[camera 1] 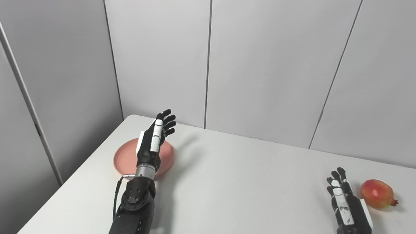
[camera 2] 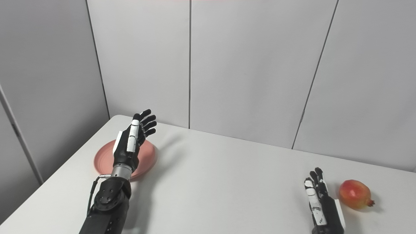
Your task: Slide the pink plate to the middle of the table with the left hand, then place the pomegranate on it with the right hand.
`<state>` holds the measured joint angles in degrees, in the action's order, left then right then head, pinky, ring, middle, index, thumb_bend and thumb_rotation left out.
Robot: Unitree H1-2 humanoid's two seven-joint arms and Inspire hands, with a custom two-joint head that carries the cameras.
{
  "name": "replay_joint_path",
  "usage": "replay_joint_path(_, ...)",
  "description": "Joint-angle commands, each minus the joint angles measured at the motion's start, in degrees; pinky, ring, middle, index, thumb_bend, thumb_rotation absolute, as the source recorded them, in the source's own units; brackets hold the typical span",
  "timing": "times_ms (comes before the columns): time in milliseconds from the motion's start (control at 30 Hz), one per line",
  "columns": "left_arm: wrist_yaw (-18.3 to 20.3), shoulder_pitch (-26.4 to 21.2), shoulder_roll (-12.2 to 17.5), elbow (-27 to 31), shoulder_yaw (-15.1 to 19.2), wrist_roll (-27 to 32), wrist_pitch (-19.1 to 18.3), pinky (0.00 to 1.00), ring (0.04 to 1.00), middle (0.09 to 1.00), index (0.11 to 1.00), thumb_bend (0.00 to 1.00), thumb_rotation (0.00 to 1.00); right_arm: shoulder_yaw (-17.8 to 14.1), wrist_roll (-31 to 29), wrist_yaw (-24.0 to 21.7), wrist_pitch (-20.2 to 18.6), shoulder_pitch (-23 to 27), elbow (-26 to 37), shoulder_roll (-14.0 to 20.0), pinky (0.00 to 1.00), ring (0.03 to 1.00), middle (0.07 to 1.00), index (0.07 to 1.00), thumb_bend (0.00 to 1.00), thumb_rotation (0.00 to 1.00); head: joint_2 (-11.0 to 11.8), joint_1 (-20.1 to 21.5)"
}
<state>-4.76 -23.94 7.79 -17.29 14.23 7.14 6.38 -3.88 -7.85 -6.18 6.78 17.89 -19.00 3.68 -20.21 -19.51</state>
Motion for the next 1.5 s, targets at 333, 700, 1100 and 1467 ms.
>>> replay_joint_path(333,-8.03,-4.25,6.05,-2.64,4.06,-4.37,5.11,0.66,0.692,0.703,0.687,0.56,1.0,-0.31,-0.67,-0.66,2.84,0.21,-0.47,0.31,1.0,0.97,0.986,1.0,0.43,0.78,-0.11,-0.36)
replay_joint_path(700,-10.76,-4.42,9.22,-5.38,5.6,-4.78,5.15,0.64,0.669,0.674,0.661,0.57,1.0,-0.46,-1.11,-0.6,2.63,0.23,-0.26,0.23,1.0,0.972,0.987,1.0,0.44,0.77,-0.36,-0.74)
replay_joint_path(1100,-11.24,-4.83,11.43,-9.6,7.07,-3.25,4.81,0.67,0.694,0.702,0.694,0.57,1.0,-0.53,-1.95,-1.1,2.73,0.46,-0.58,0.46,1.0,0.972,0.984,1.0,0.43,0.77,-0.51,-1.07)
replay_joint_path(1467,-10.0,-5.31,13.01,-15.2,7.26,-1.34,6.25,0.67,0.713,0.721,0.715,0.6,1.0,-0.56,-2.12,-1.12,2.54,0.5,-0.1,0.57,1.0,0.97,0.983,1.0,0.43,0.76,-0.86,-1.26)
